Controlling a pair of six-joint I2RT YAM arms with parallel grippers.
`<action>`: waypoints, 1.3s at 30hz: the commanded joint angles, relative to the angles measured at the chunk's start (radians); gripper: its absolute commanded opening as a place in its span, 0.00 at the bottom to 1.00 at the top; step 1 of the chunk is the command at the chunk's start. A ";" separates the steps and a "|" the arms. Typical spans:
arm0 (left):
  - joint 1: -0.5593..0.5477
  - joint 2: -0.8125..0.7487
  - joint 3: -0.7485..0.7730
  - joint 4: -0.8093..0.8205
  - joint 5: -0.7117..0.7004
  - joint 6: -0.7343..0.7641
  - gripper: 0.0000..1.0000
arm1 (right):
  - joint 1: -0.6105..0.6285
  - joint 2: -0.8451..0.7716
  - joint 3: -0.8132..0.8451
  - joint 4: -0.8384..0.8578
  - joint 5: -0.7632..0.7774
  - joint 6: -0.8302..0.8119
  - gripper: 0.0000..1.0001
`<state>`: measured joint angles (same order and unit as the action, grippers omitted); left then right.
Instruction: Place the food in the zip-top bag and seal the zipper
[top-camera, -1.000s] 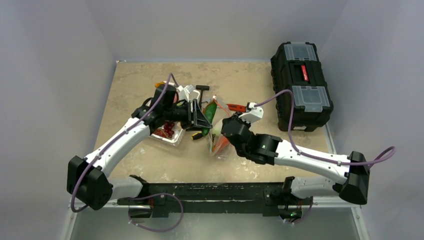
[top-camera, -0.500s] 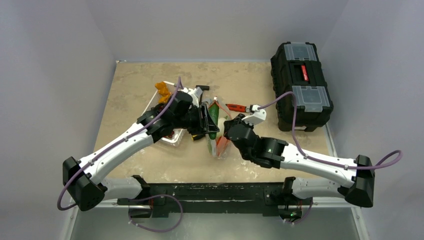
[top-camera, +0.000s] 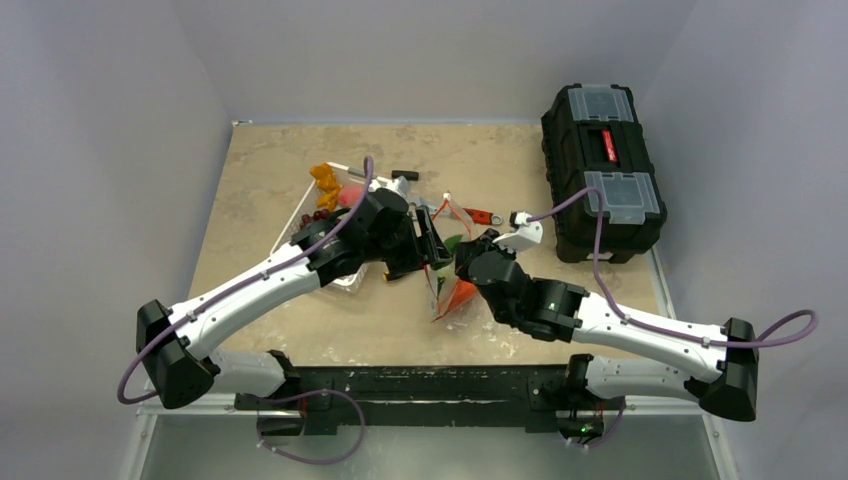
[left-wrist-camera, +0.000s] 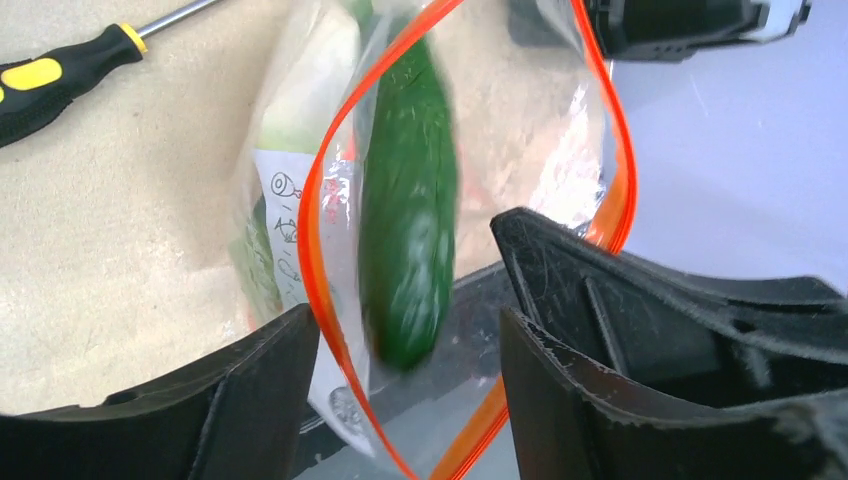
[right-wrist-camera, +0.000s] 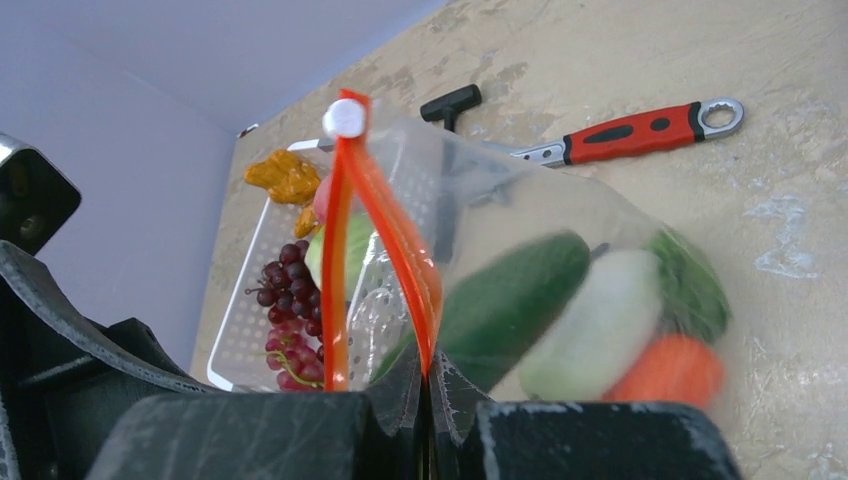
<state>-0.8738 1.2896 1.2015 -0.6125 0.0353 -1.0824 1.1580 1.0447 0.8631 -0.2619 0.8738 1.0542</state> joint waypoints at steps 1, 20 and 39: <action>-0.027 -0.005 0.071 -0.055 -0.121 -0.041 0.69 | 0.004 -0.024 0.009 0.025 0.037 -0.001 0.00; -0.053 -0.027 0.043 -0.066 0.023 0.250 0.60 | 0.003 -0.137 -0.053 0.094 -0.092 -0.222 0.00; -0.205 0.055 0.157 0.171 0.203 0.279 0.00 | 0.004 -0.438 -0.162 0.036 -0.143 -0.496 0.00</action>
<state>-1.0744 1.3716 1.4361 -0.5339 0.2310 -0.8082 1.1584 0.6662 0.7609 -0.2710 0.7704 0.6228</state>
